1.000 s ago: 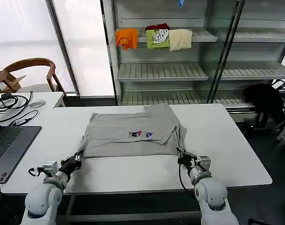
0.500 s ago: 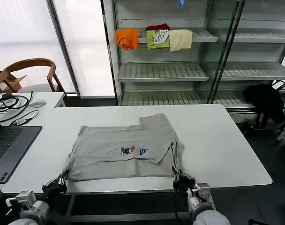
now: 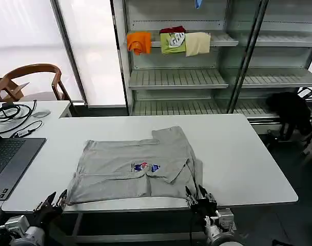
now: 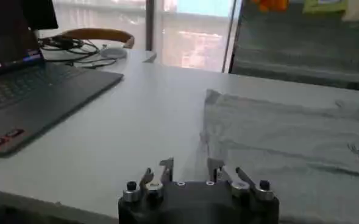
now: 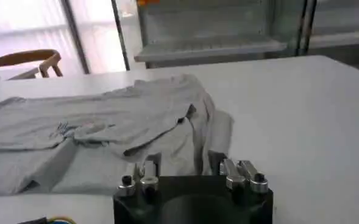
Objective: Fold and organize the clothes.
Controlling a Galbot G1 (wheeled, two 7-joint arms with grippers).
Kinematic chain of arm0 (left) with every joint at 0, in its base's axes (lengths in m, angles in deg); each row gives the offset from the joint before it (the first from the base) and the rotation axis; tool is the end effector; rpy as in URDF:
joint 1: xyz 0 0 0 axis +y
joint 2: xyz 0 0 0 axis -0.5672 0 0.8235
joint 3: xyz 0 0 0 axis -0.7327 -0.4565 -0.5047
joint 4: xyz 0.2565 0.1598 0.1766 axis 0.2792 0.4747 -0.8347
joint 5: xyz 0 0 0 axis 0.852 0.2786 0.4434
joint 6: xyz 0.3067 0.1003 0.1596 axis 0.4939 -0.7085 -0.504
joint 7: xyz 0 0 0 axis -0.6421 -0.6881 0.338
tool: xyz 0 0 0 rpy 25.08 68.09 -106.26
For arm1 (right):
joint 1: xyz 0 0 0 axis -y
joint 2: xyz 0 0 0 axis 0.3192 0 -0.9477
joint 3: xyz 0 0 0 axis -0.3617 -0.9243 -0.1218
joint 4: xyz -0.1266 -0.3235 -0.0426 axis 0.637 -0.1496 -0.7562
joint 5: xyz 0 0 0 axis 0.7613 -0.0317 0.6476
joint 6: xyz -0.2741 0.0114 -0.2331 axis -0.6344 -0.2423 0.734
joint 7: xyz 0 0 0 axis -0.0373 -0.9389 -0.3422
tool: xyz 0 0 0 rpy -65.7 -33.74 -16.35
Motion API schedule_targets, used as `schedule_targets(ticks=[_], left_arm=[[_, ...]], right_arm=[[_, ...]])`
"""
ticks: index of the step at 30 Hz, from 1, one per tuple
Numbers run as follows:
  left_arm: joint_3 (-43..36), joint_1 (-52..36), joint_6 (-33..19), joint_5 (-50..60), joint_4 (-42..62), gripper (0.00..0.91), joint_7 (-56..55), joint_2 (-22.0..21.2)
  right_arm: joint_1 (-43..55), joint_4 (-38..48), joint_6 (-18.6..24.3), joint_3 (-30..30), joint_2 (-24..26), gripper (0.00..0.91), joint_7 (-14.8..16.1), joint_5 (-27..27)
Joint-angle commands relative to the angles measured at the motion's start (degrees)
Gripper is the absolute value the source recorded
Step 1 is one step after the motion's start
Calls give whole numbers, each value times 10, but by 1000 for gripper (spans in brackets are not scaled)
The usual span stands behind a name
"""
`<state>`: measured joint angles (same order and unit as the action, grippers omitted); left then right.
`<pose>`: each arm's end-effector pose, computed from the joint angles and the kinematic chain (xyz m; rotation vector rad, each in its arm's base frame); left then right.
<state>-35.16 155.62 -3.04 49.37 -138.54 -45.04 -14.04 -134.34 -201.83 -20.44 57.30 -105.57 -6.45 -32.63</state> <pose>0.1740 0.1411 -0.2338 0.2622 -2.7167 0.1549 0.1903 0.0314 -0.2242 0.1598 -2.7887 -0.0937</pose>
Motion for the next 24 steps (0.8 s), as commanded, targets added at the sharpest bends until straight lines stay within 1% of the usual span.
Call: schedule_targets(ticks=[1, 2, 5, 6, 7, 9, 10, 11, 12, 13, 14, 15, 16, 17, 18, 21, 24], left_arm=[[3, -97, 0, -19, -13, 907, 28, 13], [-5, -123, 0, -16, -4, 907, 39, 18], [-42, -225, 1, 17, 55, 907, 70, 32], [-60, -258, 1, 31, 106, 907, 86, 37], [-67, -278, 1, 31, 130, 907, 91, 41], [-93, -344, 2, 33, 190, 907, 97, 51], [-104, -355, 2, 30, 212, 907, 99, 52], [-113, -387, 2, 33, 240, 907, 99, 58], [-128, -413, 2, 42, 277, 907, 103, 62], [-136, -428, 2, 43, 307, 907, 104, 64], [-146, -450, 2, 52, 333, 907, 106, 68], [-159, -470, 2, 74, 366, 907, 115, 71], [-167, -485, 2, 82, 392, 907, 119, 75], [-171, -493, 2, 88, 400, 907, 130, 76], [-180, -507, 2, 104, 430, 907, 139, 74], [-191, -524, 1, 151, 470, 907, 158, 70], [-196, -539, 1, 179, 509, 907, 161, 61]], right_arm=[[82, -18, 0, 20, -21, 907, 12, 22], [141, 9, -1, 25, -30, 907, 30, 20], [256, 109, -2, 13, -45, 907, 45, 31], [315, 163, -2, 4, -52, 907, 55, 30], [330, 180, -2, 3, -53, 907, 56, 30], [418, 293, -3, -3, -80, 907, 82, 34], [428, 312, -2, -4, -87, 907, 83, 42], [451, 366, -2, -1, -100, 907, 89, 48], [485, 413, -2, 9, -119, 907, 106, 70], [506, 454, -1, 14, -119, 907, 112, 98], [525, 494, 0, 33, -119, 907, 118, 117], [558, 533, 0, 36, -119, 907, 117, 118], [571, 556, 1, 29, -119, 907, 113, 107], [589, 593, 4, 20, -119, 907, 102, 95], [600, 626, 18, 25, -119, 907, 100, 97], [613, 676, 26, 37, -119, 907, 101, 110], [614, 696, 33, 50, -119, 907, 103, 114]])
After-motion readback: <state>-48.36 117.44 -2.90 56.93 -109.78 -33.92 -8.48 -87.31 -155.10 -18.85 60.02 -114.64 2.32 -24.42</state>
